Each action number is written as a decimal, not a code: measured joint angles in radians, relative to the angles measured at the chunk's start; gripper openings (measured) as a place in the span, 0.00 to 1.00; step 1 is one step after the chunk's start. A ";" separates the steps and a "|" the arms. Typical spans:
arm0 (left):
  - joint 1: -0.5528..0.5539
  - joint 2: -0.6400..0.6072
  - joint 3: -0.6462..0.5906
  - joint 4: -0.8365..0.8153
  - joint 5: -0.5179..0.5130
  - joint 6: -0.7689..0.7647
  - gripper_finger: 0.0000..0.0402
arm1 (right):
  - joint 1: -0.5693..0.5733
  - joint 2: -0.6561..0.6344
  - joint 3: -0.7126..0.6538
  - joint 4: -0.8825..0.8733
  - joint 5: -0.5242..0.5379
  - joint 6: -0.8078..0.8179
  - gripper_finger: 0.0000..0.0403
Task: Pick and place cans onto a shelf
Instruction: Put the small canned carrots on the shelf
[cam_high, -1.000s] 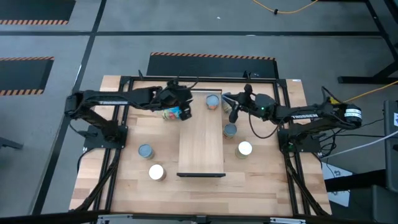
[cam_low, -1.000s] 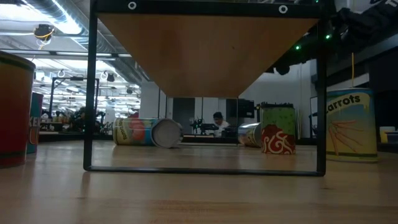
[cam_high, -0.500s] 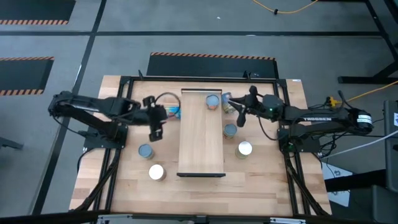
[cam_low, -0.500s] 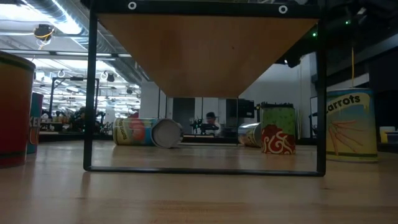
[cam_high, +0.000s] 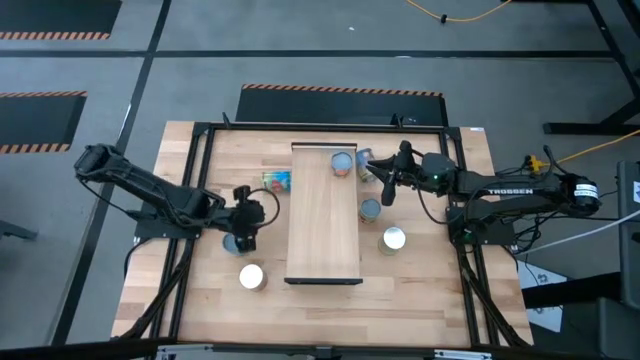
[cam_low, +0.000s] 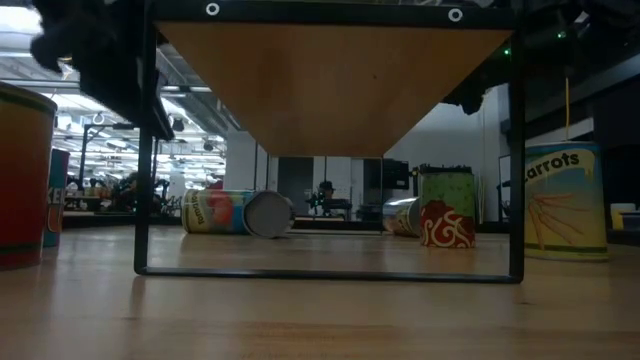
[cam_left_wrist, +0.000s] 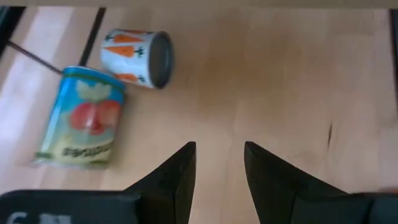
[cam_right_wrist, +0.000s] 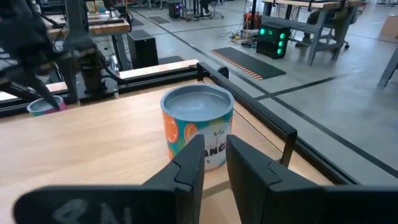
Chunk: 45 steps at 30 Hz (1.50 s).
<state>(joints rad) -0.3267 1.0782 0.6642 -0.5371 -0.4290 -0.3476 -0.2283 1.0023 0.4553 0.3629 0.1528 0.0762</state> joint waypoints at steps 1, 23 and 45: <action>0.001 0.003 -0.030 0.055 -0.001 0.011 0.32 | 0.000 0.000 0.000 -0.001 0.000 0.001 0.18; 0.151 0.017 -0.347 0.676 -0.024 0.063 0.32 | 0.000 0.004 0.000 0.000 0.003 -0.003 0.18; 0.215 0.336 -0.347 1.017 -0.060 0.008 0.32 | 0.000 0.004 0.000 0.000 0.003 -0.005 0.18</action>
<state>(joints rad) -0.1120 1.4142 0.3168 0.4798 -0.4885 -0.3394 -0.2286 1.0061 0.4553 0.3634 0.1555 0.0708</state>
